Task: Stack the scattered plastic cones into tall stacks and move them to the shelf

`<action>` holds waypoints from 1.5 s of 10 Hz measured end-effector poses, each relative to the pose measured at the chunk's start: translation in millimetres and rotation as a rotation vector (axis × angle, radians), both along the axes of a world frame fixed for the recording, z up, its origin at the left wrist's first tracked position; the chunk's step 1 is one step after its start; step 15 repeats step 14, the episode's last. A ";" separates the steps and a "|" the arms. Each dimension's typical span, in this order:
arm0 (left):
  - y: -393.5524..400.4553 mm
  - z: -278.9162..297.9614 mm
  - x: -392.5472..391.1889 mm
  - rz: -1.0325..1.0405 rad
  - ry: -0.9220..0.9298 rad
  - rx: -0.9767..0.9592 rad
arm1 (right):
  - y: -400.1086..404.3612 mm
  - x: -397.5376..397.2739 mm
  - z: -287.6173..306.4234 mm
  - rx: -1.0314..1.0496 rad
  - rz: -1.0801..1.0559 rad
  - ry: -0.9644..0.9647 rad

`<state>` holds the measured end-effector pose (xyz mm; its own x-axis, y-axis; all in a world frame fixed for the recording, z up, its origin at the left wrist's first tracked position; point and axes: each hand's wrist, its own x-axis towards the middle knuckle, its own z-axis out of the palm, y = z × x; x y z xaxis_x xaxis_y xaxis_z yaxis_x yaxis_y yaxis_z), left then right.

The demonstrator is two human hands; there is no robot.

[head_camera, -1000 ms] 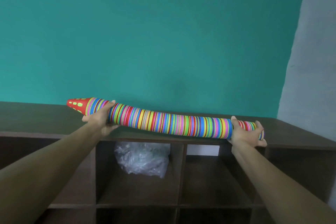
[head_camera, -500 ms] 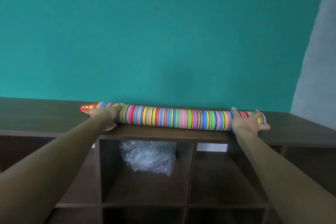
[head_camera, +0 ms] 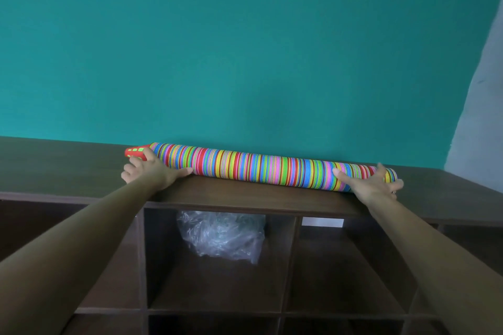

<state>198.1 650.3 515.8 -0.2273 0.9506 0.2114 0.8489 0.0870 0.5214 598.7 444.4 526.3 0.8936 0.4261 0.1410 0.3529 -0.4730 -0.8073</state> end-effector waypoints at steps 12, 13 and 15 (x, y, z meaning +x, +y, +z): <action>142.4 -9.6 126.5 -0.560 0.249 0.473 | 188.0 73.9 -12.4 -0.121 0.364 -0.287; 129.6 -7.4 131.6 -0.750 0.240 0.573 | 185.9 59.6 -10.6 -0.151 0.404 -0.366; 119.6 -7.3 125.5 -0.920 0.164 0.661 | 189.0 47.9 -16.2 -0.084 0.435 -0.485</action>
